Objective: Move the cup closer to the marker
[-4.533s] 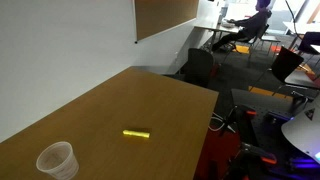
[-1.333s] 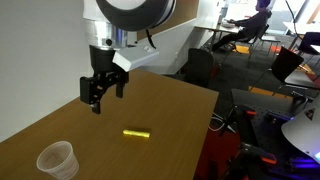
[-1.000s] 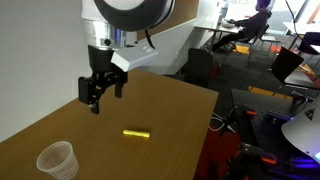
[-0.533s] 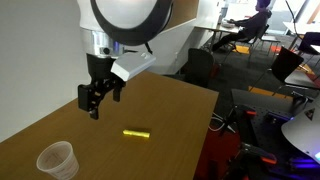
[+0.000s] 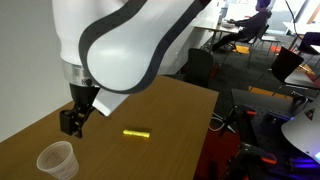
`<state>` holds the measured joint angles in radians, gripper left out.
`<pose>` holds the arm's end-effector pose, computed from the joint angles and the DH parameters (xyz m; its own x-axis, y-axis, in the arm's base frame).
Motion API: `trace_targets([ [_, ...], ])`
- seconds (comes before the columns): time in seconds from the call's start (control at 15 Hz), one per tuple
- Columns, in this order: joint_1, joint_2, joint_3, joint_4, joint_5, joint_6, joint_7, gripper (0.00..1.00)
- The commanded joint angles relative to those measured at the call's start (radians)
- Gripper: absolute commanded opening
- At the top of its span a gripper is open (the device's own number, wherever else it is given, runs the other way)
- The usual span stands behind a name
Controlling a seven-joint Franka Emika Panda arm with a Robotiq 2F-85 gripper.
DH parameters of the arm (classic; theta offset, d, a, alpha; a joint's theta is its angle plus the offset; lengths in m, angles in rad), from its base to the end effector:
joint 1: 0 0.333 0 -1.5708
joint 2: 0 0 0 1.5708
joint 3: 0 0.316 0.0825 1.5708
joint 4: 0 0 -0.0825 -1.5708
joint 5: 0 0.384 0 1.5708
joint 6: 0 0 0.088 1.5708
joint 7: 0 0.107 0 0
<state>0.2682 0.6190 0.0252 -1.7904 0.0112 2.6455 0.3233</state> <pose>0.6507 0.1946 0.2287 0.9751 -0.0548 0.2147 -0.0349 -0.9948 -0.0953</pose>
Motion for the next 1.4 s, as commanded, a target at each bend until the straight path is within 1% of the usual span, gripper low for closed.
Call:
trace_targets([
  [0.0, 0.045, 0.096, -0.043, 0.109, -0.019, 0.022, 0.069, 1.00],
  [0.33, 0.094, 0.178, -0.097, 0.215, -0.022, -0.012, 0.142, 1.00],
  [0.67, 0.160, 0.235, -0.168, 0.288, -0.029, -0.036, 0.263, 1.00],
  [0.87, 0.178, 0.254, -0.179, 0.310, -0.025, -0.068, 0.310, 1.00],
  [1.13, 0.181, 0.274, -0.175, 0.333, -0.031, -0.094, 0.347, 1.00],
  [1.33, 0.189, 0.295, -0.190, 0.356, -0.039, -0.103, 0.381, 1.00],
])
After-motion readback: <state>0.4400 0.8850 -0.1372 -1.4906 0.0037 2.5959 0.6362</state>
